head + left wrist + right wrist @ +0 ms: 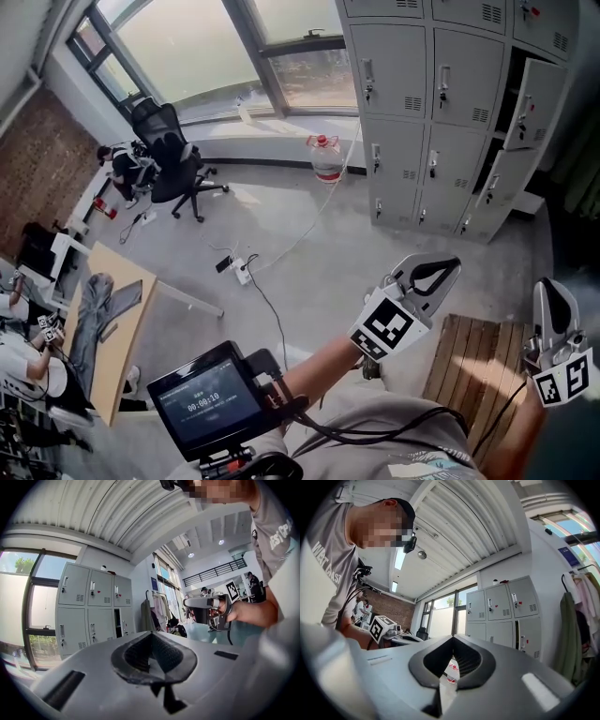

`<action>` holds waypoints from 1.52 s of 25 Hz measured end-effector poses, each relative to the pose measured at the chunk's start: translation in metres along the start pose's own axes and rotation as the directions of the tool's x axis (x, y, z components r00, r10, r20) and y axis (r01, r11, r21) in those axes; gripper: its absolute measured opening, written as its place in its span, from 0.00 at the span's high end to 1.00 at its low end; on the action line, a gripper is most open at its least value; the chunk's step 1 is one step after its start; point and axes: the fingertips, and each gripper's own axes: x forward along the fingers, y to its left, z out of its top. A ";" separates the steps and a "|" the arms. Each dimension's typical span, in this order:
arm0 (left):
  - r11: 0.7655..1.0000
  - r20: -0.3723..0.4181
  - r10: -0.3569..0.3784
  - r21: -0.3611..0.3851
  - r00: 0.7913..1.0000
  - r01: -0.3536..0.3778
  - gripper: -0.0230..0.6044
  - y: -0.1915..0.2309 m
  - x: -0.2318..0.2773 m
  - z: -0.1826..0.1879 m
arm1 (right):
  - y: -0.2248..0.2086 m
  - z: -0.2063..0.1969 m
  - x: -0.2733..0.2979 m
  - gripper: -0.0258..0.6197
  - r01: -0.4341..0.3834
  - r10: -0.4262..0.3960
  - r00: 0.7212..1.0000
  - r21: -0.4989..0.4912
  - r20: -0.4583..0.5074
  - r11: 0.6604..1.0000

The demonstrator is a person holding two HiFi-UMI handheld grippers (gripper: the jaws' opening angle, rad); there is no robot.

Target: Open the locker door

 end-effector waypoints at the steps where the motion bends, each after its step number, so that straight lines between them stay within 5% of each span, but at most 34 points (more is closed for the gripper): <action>1: 1.000 0.000 -0.004 -0.002 1.000 0.004 0.95 -0.015 -0.002 0.003 | 0.005 0.002 -0.013 0.97 -0.002 0.002 1.000 0.000 -0.006 1.000; 7: 0.999 0.004 -0.032 0.015 0.999 0.032 0.95 -0.099 -0.023 0.024 | 0.035 0.021 -0.083 0.97 -0.006 0.005 1.000 -0.008 -0.019 1.000; 15: 0.999 0.030 -0.026 0.020 0.999 0.026 0.95 -0.155 -0.064 0.044 | 0.080 0.039 -0.134 0.97 -0.015 0.013 0.999 -0.045 -0.033 0.999; 38: 0.998 0.023 -0.063 0.012 0.998 0.062 0.95 -0.134 -0.114 0.043 | 0.134 0.036 -0.107 0.97 0.008 -0.013 0.996 -0.053 -0.085 0.999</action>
